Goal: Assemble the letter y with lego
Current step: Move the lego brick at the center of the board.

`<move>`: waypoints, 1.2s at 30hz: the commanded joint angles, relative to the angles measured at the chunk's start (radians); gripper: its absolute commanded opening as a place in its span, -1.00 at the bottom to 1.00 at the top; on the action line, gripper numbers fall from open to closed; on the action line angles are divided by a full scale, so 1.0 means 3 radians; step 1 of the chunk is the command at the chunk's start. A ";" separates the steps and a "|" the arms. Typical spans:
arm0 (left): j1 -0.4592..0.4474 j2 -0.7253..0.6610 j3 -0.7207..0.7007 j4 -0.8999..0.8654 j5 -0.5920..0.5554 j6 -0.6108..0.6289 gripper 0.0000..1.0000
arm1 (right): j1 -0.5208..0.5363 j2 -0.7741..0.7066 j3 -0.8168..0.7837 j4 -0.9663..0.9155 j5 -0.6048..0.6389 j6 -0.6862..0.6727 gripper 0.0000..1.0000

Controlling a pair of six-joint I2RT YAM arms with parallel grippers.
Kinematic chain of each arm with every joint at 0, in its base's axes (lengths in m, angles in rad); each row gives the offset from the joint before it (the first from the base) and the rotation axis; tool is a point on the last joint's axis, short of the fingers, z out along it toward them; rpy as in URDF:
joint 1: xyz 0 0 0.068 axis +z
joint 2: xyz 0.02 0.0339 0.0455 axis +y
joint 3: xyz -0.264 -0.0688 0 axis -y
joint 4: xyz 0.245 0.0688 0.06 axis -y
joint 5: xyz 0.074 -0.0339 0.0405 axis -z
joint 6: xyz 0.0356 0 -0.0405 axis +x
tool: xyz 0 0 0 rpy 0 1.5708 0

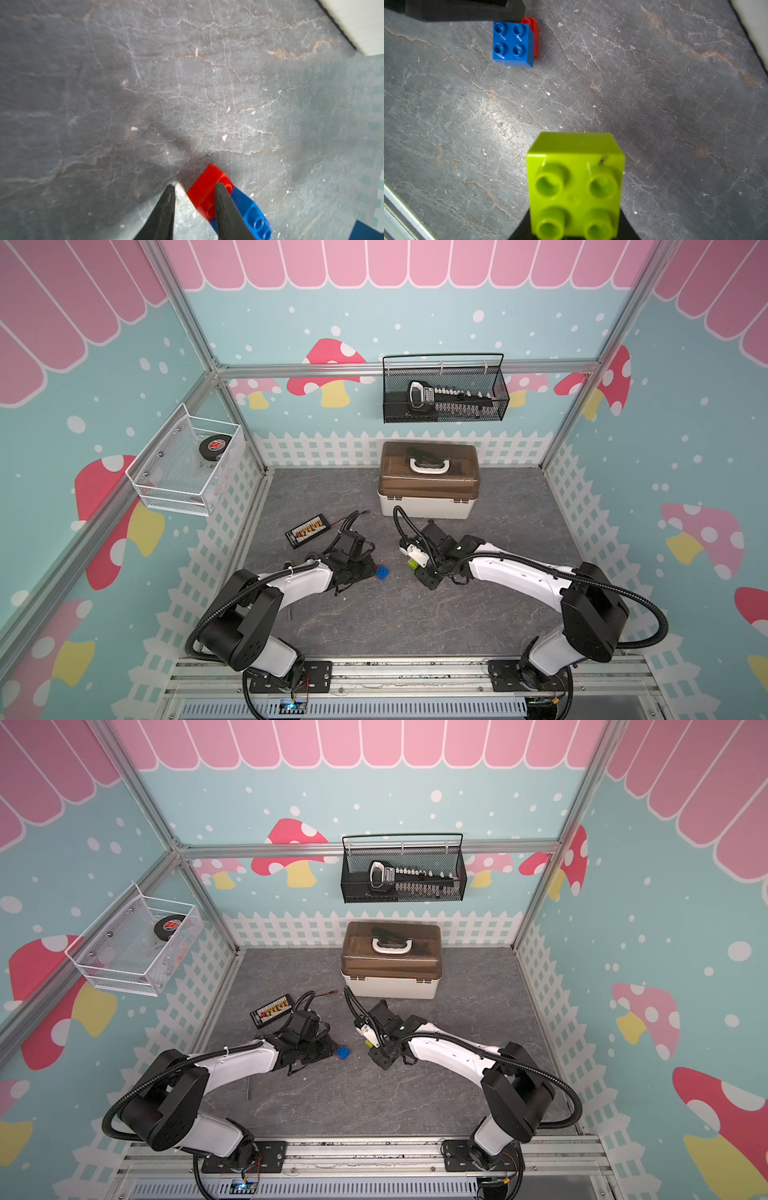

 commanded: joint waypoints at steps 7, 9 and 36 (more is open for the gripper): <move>-0.0305 -0.0133 -0.0264 -0.0105 0.0029 -0.0298 -0.34 | -0.0023 0.0004 0.0025 -0.0003 0.0013 0.0006 -0.39; -0.0327 -0.0219 -0.0332 -0.0101 -0.0002 -0.0367 -0.34 | -0.0026 0.0009 0.0021 -0.0004 -0.0004 0.0012 -0.39; -0.0661 -0.1537 -0.0831 -0.0759 -0.0088 -0.0860 -0.30 | -0.0024 0.0019 -0.0038 0.0090 -0.0073 0.0070 -0.40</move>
